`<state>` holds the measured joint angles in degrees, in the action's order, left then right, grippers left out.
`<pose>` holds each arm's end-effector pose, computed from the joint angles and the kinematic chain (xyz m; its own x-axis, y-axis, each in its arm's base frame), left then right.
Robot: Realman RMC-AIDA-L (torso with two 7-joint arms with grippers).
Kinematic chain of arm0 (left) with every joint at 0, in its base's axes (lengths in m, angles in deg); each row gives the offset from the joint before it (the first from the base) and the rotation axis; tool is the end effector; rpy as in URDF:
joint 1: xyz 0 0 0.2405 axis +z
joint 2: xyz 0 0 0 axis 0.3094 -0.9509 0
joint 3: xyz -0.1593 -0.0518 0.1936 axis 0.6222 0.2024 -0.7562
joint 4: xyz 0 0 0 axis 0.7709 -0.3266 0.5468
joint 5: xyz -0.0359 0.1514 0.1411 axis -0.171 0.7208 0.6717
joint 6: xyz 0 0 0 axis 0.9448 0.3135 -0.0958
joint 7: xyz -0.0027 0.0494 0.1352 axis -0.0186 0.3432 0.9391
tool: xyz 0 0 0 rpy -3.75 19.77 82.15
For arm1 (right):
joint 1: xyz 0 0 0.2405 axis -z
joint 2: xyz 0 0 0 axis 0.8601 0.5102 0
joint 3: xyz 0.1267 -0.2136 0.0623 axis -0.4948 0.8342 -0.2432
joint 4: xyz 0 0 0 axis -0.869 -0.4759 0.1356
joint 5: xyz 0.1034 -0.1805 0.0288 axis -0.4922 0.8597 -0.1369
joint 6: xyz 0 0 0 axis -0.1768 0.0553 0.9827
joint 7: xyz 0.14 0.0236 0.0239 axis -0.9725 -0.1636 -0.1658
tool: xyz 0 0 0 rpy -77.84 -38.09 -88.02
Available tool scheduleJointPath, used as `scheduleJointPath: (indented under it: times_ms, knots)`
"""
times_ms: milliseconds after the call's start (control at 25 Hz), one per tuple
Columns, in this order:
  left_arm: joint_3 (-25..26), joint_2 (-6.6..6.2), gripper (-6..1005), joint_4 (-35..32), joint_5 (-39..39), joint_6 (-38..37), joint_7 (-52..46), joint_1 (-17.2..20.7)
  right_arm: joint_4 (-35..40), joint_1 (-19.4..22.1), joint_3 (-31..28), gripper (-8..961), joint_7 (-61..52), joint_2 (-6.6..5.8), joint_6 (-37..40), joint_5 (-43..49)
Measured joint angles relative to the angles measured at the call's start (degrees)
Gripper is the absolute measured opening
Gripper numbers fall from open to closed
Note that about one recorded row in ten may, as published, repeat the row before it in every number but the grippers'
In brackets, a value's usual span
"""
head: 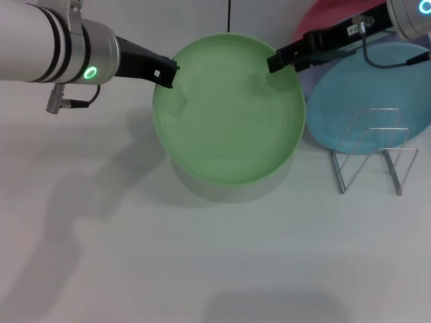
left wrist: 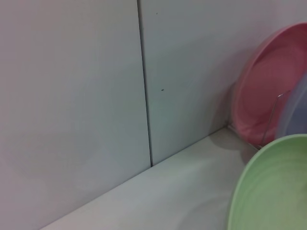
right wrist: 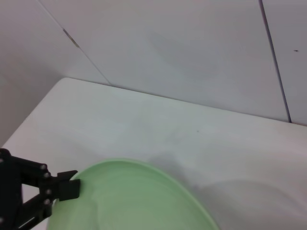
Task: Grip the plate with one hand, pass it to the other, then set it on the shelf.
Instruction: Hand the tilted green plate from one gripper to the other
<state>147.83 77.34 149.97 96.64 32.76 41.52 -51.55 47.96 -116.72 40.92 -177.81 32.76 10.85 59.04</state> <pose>-0.1025 0.4001 0.0144 0.8429 0.4770 0.2488 0.5134 -0.5751 -0.6369 0.1406 0.4609 0.0602 0.5639 -0.7783 -0.2763 -0.8256 -0.5232 -0.2111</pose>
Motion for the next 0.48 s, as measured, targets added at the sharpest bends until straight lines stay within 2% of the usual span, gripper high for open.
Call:
scheduleJointPath:
  times_ms: [480]
  knots:
    - [0.49,0.0,117,-0.03,-0.86,0.11,0.67,0.0,-0.23,-0.51,1.67,675,0.2,0.61,-2.08,0.02]
